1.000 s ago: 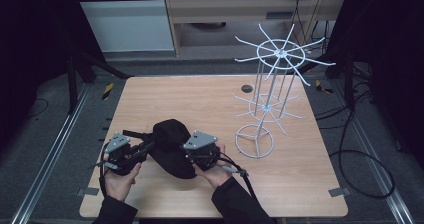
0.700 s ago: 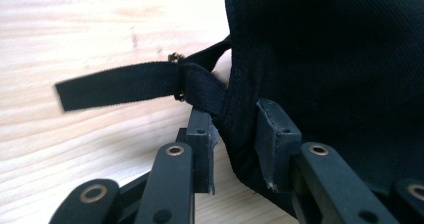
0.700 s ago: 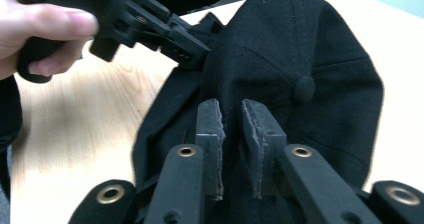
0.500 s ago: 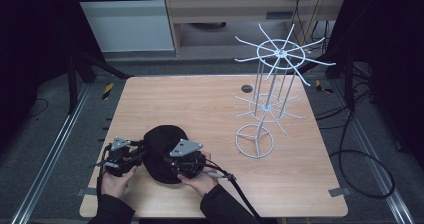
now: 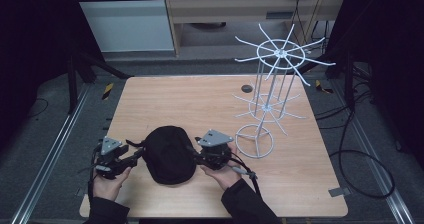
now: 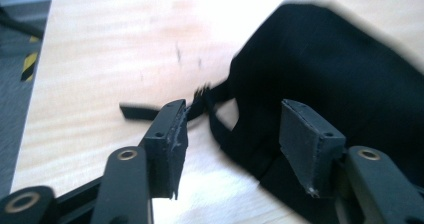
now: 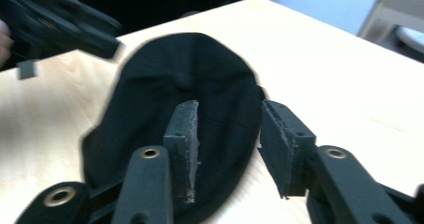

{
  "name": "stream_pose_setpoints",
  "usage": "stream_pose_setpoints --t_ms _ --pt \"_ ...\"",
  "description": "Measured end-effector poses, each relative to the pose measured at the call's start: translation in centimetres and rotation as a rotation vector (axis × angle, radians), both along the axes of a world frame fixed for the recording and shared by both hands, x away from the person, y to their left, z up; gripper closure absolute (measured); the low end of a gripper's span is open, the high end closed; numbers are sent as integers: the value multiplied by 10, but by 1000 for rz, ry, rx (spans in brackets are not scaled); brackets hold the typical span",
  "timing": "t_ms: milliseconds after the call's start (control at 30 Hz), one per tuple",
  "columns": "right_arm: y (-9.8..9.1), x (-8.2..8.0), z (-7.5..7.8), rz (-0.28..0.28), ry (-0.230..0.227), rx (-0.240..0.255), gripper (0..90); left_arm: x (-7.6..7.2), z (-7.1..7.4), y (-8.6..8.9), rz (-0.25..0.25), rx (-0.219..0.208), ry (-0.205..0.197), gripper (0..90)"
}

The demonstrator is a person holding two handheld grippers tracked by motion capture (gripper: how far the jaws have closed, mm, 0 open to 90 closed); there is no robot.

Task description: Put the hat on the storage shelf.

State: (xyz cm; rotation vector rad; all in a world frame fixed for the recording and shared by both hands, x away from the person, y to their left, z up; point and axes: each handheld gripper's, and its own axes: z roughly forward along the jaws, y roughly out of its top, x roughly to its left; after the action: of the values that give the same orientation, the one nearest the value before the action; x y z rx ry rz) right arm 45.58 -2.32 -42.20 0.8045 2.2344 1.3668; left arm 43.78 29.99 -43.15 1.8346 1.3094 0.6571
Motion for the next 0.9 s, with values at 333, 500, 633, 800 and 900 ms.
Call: stream_pose_setpoints --t_ms 333,500,633,800,900 --pt "-69 -11 -1 -98 -3 -6 512 -2 26 -35 -114 48 -61 340" --pt "-92 -19 -4 -129 -3 -1 494 6 25 -41 -114 49 -45 314" --pt "-123 -32 -14 -173 2 3 478 13 17 -52 -93 81 -22 275" --pt "-150 -42 -20 -222 9 9 469 16 9 -59 -47 121 9 219" --pt "-165 -46 -24 -252 14 14 461 16 5 -60 -23 118 20 183"
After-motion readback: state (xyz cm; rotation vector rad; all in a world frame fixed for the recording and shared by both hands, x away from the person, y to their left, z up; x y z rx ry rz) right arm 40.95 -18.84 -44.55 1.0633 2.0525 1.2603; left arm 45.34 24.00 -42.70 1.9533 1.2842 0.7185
